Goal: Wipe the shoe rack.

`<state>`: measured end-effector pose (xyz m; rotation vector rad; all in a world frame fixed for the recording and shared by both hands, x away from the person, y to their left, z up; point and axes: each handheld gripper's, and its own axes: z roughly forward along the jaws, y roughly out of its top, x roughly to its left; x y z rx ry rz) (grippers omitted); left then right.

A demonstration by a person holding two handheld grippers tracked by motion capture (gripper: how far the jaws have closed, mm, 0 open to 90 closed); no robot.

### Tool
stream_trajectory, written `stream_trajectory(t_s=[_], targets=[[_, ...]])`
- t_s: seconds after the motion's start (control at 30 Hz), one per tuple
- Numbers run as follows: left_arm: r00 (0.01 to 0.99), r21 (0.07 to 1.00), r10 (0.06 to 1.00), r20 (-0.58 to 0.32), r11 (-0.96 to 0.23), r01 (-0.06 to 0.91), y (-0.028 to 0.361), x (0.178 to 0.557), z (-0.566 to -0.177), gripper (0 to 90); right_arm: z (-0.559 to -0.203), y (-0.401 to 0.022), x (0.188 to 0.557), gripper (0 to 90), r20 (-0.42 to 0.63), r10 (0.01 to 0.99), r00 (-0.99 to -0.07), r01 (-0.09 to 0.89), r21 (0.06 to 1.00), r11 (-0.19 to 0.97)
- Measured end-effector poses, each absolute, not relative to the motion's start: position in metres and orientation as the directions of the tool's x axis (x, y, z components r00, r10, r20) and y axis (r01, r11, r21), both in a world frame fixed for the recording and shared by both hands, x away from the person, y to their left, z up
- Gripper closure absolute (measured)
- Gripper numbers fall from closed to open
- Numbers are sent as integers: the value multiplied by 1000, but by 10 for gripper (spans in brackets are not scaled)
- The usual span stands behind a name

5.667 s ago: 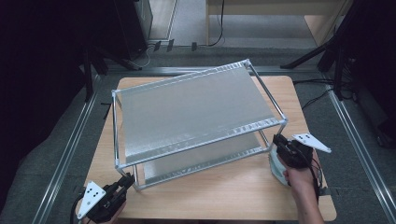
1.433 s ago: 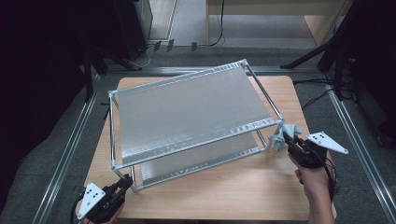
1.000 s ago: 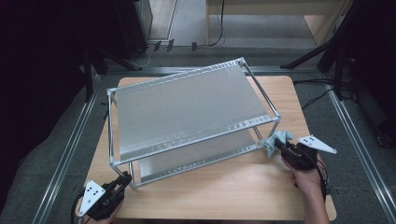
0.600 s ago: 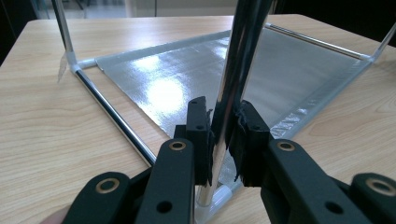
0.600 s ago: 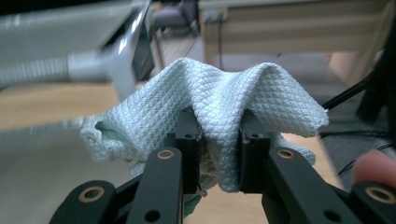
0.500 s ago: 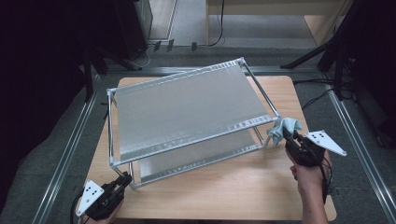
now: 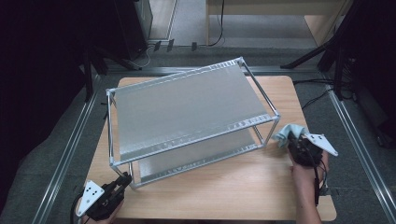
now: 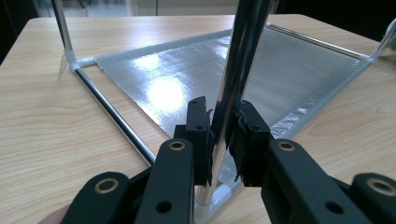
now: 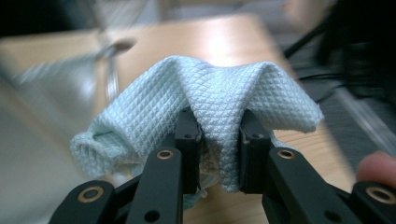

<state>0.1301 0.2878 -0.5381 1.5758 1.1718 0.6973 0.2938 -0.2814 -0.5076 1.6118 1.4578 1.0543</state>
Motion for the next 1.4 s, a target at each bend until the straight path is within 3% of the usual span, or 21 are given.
stream_trajectory(t_s=[0.1,0.17,0.27,0.33,0.5,0.73,0.9,0.97,1.07,1.3,1.4], targets=[[361,940,926,-112,-20,342,288,130,-538,788,-504,-285,292,747,109,988,113,360,922,-143],[361,940,926,-111,-20,342,288,130,-538,789,-507,-282,294,746,120,989,85,373,917,-143],[358,938,927,-115,-18,346,287,130,-538,789,-512,-269,297,743,156,983,-94,396,912,-107],[360,937,924,-125,-9,349,288,130,-538,787,-509,-265,295,744,155,977,-150,381,920,-87],[365,938,923,-124,-11,347,288,130,-539,787,-488,-270,287,744,237,947,-216,309,937,-164],[367,938,923,-118,-18,346,288,130,-539,788,-462,-268,274,746,218,942,-257,202,965,-168],[366,937,923,-115,-21,348,288,129,-538,788,-482,-263,280,749,152,964,-218,288,954,-85],[366,937,924,-113,-23,348,287,129,-538,788,-507,-260,287,751,121,971,-205,396,918,-31],[365,937,924,-113,-24,349,287,129,-538,788,-525,-259,291,753,110,975,-192,475,880,-5],[368,937,923,-113,-25,349,287,129,-538,787,-507,-261,278,755,138,969,-204,434,900,-37],[368,936,923,-115,-23,351,287,129,-538,787,-480,-255,262,756,138,958,-253,347,937,-43]])
